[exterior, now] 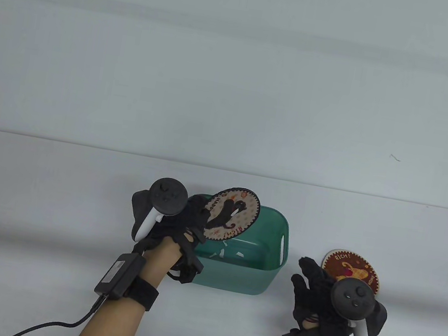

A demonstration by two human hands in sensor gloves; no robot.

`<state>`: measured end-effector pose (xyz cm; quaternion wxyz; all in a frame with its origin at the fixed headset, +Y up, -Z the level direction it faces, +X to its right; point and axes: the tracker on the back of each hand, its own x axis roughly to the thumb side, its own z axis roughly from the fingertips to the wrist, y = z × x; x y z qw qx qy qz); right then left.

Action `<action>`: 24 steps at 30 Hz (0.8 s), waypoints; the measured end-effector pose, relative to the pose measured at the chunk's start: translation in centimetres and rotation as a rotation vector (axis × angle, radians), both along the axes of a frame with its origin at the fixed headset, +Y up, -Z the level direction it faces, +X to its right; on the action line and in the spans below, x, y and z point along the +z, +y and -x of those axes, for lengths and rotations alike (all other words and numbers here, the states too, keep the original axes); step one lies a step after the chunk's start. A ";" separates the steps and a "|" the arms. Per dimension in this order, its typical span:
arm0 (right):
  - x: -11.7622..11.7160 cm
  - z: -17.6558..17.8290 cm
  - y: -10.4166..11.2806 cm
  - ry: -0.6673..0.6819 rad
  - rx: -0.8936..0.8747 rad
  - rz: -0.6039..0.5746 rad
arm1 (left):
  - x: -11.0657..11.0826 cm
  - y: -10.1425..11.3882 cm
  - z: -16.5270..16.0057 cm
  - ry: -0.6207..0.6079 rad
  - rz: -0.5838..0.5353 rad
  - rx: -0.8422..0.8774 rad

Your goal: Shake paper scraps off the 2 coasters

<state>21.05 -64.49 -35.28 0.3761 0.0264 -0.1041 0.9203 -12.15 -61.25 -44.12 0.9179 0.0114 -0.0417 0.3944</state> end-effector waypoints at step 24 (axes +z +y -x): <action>-7.5 10.1 2.8 0.126 0.664 0.240 | 0.7 -0.3 2.1 -0.014 -0.020 0.100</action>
